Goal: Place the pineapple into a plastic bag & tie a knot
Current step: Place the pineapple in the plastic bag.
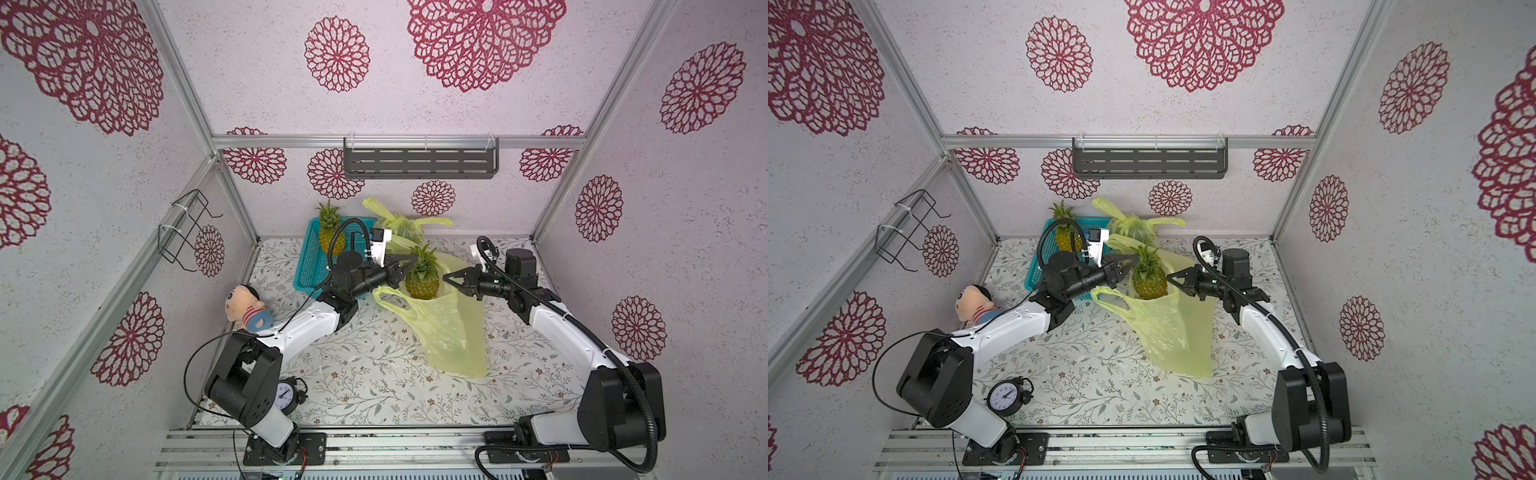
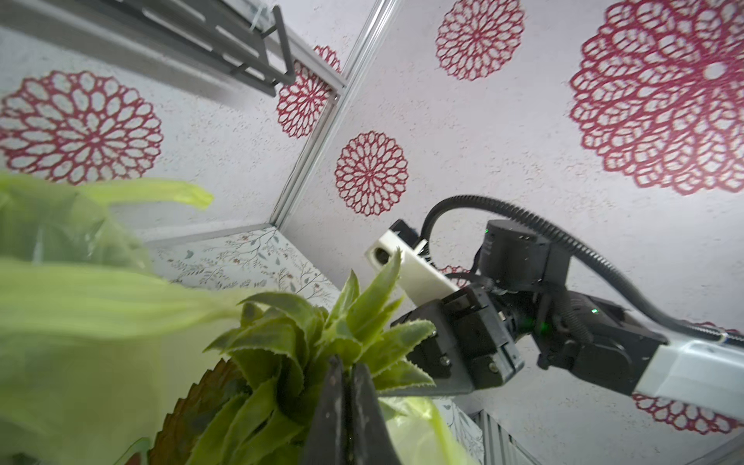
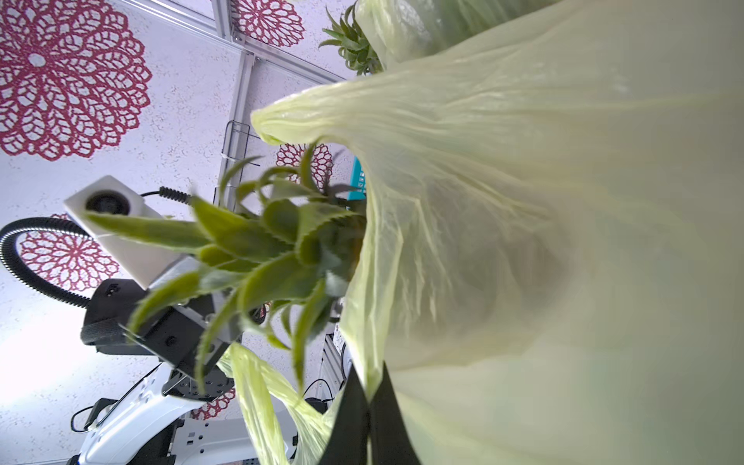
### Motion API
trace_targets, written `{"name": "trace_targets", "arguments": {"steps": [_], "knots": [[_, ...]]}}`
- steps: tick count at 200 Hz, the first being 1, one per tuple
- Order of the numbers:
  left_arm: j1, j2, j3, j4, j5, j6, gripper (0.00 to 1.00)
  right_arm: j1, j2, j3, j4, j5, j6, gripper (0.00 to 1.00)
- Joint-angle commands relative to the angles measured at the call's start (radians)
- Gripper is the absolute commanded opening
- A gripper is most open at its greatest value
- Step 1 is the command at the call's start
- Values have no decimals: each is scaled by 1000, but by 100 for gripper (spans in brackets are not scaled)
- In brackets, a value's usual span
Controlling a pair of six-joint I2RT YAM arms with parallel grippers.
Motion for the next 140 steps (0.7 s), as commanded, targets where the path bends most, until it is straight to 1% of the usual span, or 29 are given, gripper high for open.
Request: {"name": "trace_targets", "arguments": {"steps": [1,8,19,35,51,62,87,100,109,122,140], "knots": [[-4,17,-2,4,-80,74,0,-2,27,-4,9,12,-65,0],[-4,32,2,-18,-93,84,0,-2,38,-1,-10,24,-87,0],[-3,57,12,-50,-98,86,4,-2,58,0,-30,35,-116,0],[-4,83,38,-89,-85,84,18,-2,88,0,-48,40,-151,0],[-1,77,62,-146,-87,85,37,-2,117,8,-71,53,-182,0],[6,47,68,-184,-93,91,47,-2,132,22,-94,65,-206,0],[41,-59,81,-305,-119,95,65,-2,142,43,-124,86,-243,0],[66,-120,82,-381,-164,102,78,-1,146,50,-137,86,-259,0],[91,-158,86,-438,-200,108,84,-1,148,52,-145,89,-269,0],[130,-204,101,-541,-271,119,92,-1,151,58,-161,97,-287,0],[195,-232,127,-670,-369,136,98,1,156,65,-162,101,-298,0]]}}
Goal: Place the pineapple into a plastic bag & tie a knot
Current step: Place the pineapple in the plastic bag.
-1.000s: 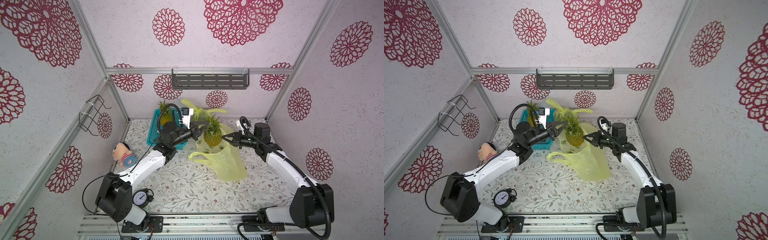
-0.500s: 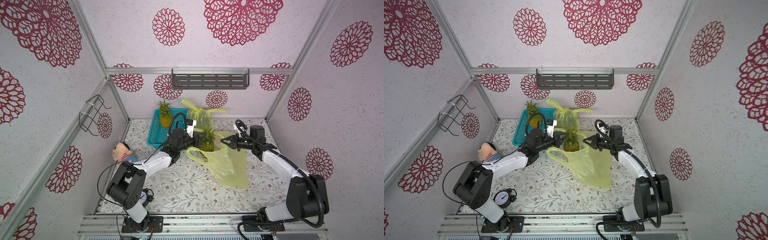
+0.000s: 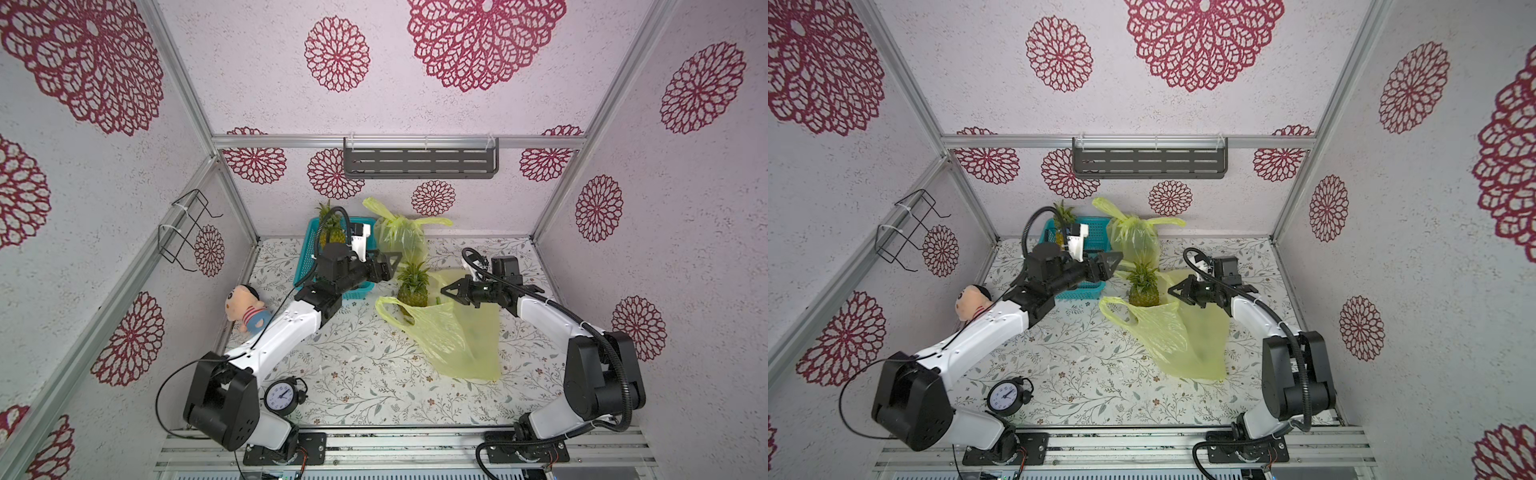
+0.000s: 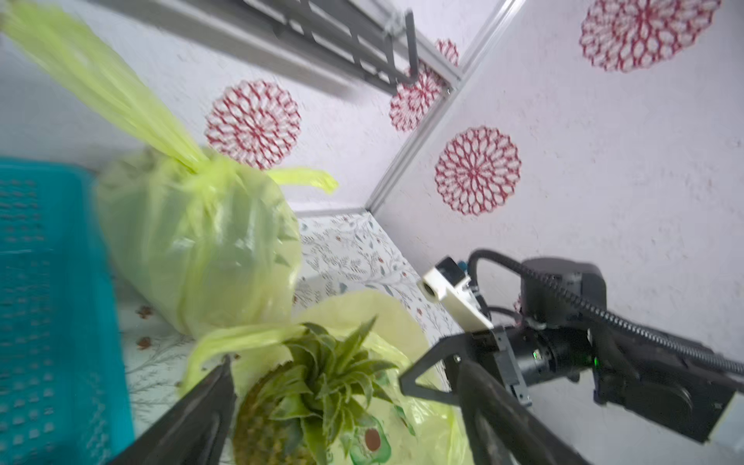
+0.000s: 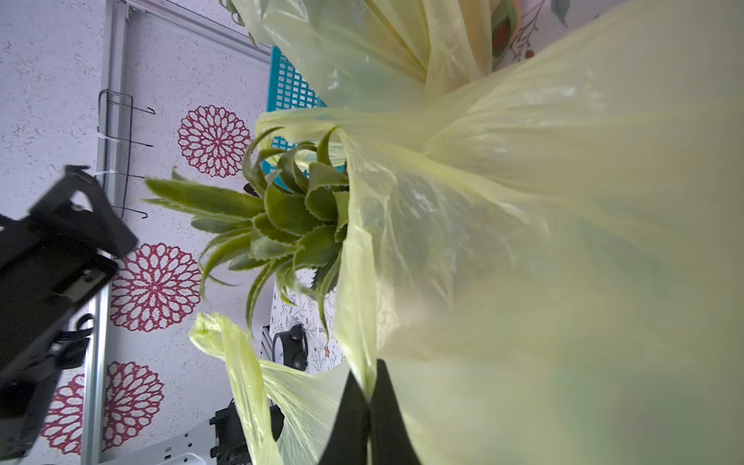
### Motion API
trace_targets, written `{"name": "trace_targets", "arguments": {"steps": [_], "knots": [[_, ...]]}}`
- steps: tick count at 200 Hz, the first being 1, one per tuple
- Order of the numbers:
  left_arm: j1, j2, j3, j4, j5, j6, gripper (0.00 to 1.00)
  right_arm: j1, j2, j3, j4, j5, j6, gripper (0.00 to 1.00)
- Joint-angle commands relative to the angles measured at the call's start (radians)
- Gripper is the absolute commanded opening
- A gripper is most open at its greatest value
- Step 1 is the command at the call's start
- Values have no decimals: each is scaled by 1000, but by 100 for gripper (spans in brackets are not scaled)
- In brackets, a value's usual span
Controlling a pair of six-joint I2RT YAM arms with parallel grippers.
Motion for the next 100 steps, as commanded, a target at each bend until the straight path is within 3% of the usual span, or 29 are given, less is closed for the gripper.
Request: {"name": "trace_targets", "arguments": {"steps": [1,52,100], "knots": [[78,-40,40,-222,-162,39,99,0,0,41,-19,13,-63,0],[281,107,174,-375,-190,35,97,33,48,93,-19,20,-65,0],[350,397,457,-390,-162,89,97,47,81,120,-21,38,-67,0]]}}
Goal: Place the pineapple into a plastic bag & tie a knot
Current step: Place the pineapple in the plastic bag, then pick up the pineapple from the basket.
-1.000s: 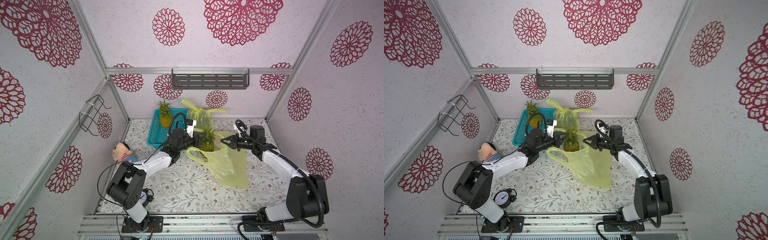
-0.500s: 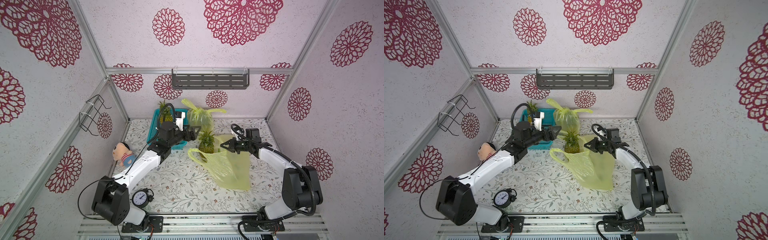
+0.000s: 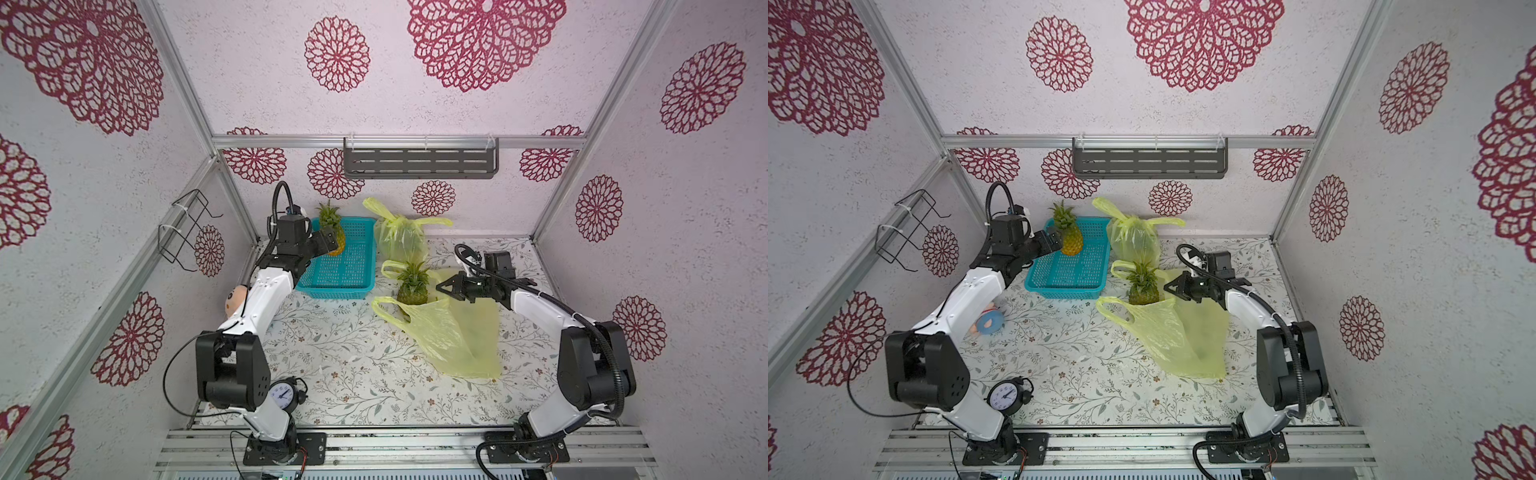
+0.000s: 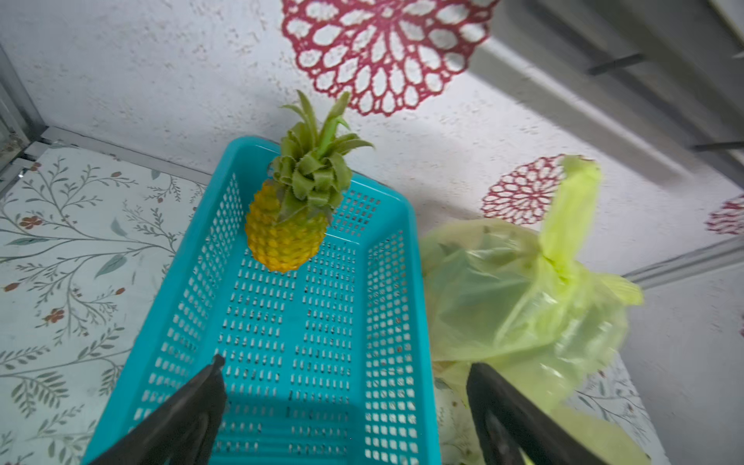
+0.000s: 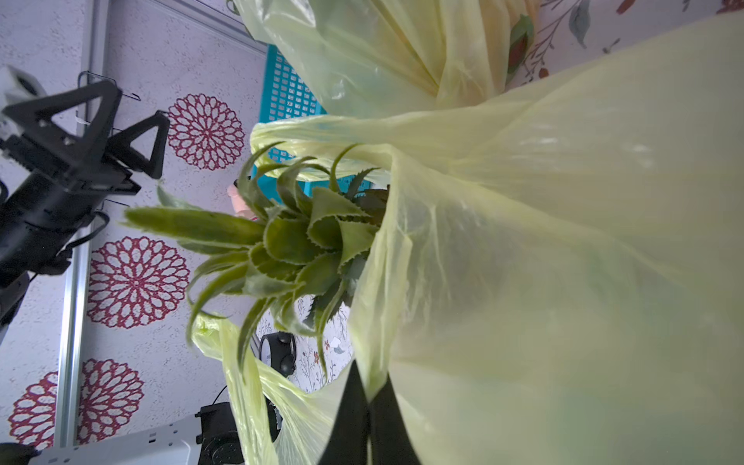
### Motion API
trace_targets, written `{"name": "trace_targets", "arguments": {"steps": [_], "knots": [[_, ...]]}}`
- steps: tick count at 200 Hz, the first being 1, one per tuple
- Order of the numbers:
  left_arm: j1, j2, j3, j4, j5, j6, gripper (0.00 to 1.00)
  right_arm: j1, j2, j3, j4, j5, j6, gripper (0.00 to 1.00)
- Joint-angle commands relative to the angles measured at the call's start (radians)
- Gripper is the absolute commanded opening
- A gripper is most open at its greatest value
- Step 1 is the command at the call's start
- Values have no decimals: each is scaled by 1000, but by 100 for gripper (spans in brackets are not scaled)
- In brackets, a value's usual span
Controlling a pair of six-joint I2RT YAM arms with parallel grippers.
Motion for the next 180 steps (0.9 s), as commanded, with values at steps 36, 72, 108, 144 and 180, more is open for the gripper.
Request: {"name": "trace_targets", "arguments": {"steps": [36,72,108,144,180], "knots": [[34,314,303,70,37,99,97,18,5,40,-7,17,-39,0],[45,483,449,155,42,115,98,26,2,15,13,15,-32,0],[48,620,590,183,27,132,100,34,-2,-12,37,10,-17,0],[54,667,613,291,32,140,97,40,-2,-28,49,14,-4,0],[61,736,714,289,81,138,98,44,-1,-40,60,19,6,0]]}}
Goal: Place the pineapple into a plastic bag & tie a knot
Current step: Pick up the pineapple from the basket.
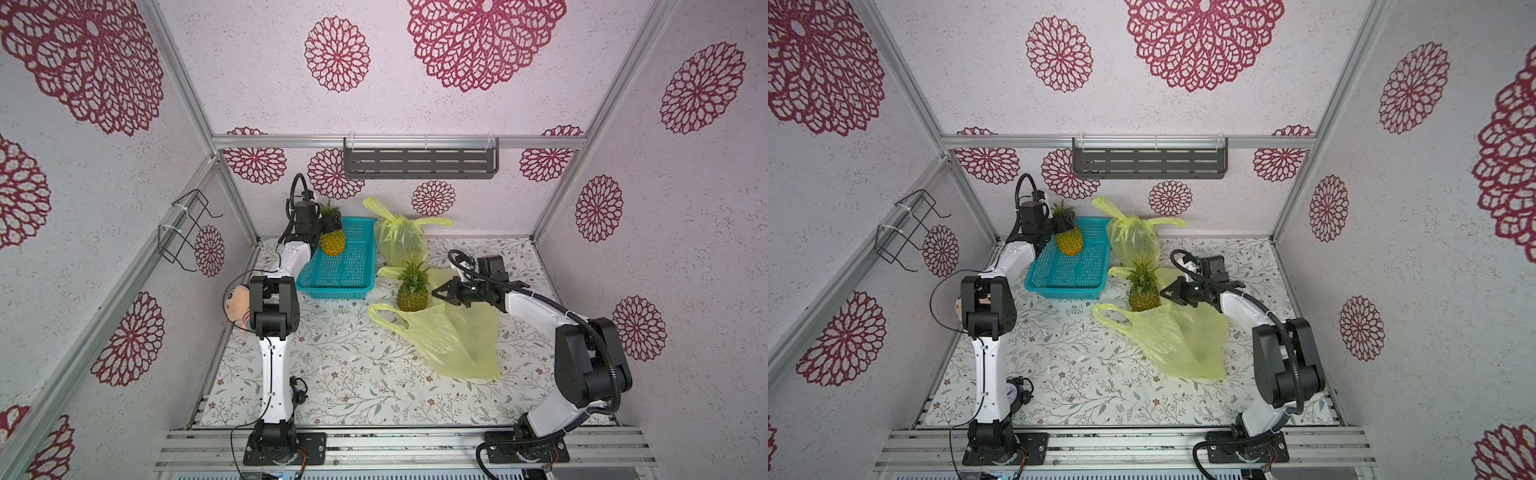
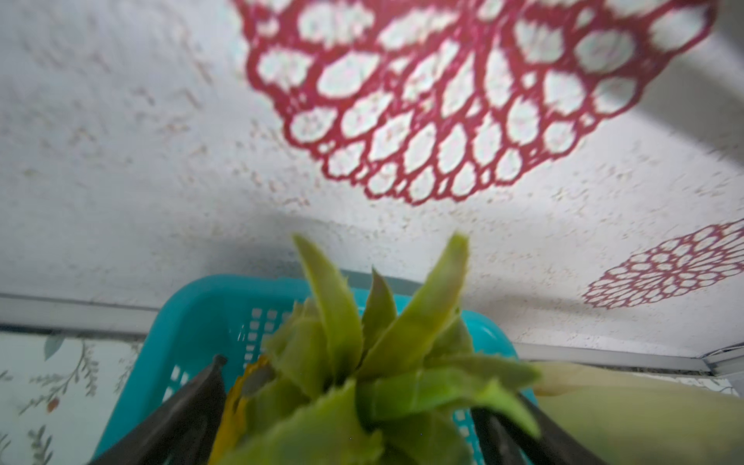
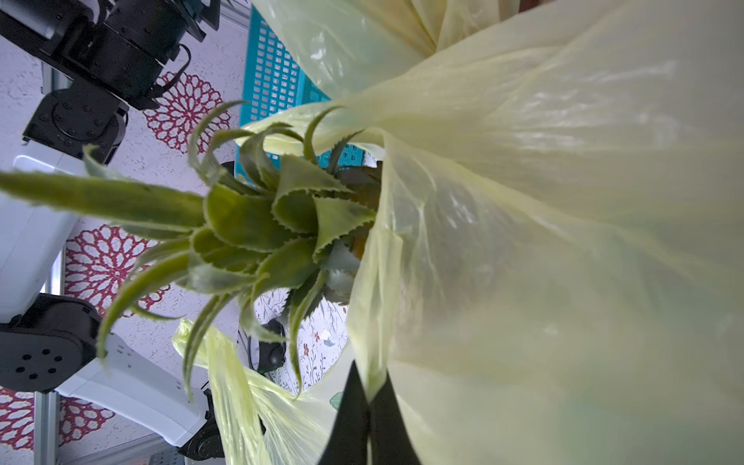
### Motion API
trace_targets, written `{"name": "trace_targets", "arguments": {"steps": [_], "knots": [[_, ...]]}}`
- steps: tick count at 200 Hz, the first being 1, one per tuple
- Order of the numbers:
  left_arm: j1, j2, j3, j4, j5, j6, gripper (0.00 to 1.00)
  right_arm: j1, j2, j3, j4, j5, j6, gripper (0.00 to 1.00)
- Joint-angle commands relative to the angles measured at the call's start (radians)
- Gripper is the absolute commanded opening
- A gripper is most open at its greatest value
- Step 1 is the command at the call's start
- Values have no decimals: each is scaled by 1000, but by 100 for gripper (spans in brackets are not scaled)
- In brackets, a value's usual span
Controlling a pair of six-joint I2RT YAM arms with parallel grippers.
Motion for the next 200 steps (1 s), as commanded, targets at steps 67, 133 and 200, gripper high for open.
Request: {"name": "trace_targets", "arguments": {"steps": [67,133,200], "knots": [[12,61,141,-52,51,4,6,11,-14,-7,48,10,29,0],[12,-204,-33,64,86,-28,0,11,-27,-18,61,26,28,0],[10,-620,-417,184,114,-93,0,11,-40,-29,87,18,28,0]]}}
